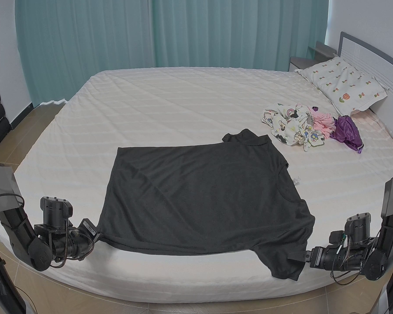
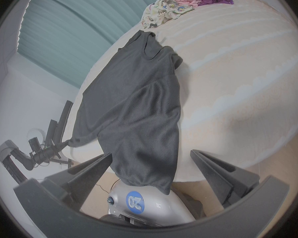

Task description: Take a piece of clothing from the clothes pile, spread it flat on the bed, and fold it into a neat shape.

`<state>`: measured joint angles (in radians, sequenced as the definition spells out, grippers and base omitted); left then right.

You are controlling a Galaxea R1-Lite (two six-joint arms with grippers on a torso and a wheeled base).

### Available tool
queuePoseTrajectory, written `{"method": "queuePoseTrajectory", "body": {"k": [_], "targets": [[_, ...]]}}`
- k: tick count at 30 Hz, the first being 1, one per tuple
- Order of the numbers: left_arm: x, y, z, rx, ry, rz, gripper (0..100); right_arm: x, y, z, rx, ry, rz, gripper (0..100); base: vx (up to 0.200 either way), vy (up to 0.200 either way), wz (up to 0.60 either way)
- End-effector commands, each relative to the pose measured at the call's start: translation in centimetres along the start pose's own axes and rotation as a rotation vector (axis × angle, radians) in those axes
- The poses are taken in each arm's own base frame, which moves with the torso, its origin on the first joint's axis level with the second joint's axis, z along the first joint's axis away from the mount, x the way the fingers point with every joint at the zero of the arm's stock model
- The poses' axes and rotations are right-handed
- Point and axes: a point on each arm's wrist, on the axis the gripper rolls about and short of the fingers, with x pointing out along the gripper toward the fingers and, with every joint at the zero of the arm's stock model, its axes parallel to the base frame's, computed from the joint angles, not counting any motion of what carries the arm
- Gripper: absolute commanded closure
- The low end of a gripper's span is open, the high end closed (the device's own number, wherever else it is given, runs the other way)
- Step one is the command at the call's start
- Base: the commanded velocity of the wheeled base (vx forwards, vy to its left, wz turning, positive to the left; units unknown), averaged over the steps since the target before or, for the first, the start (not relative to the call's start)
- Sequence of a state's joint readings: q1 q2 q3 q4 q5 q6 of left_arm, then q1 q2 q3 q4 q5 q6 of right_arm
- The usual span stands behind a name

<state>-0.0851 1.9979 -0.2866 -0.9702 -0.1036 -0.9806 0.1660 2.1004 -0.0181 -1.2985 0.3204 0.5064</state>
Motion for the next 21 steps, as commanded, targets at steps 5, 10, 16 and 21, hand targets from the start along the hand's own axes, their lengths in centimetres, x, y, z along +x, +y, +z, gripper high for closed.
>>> {"method": "queuePoseTrajectory", "body": {"k": [5, 10, 16, 21], "targets": [[-0.4, -0.2, 0.3, -0.007, -0.02, -0.013, 100, 0.2, 0.8, -1.5, -0.03, 0.088, 0.009, 0, 0.0, 0.0, 0.0], [-0.3, -0.2, 0.3, -0.008, -0.019, -0.012, 100, 0.4, 1.0, -2.2, -0.041, 0.137, 0.006, 0, 0.0, 0.0, 0.0], [-0.2, -0.2, 0.3, -0.008, -0.019, -0.012, 100, 1.0, 0.8, -2.5, -0.038, 0.158, -0.006, 0, 0.0, 0.0, 0.0], [-0.4, -0.2, 0.3, -0.008, -0.02, -0.013, 100, 0.9, 0.9, -2.5, -0.038, 0.152, -0.004, 100, 0.0, 0.0, 0.0]]}}
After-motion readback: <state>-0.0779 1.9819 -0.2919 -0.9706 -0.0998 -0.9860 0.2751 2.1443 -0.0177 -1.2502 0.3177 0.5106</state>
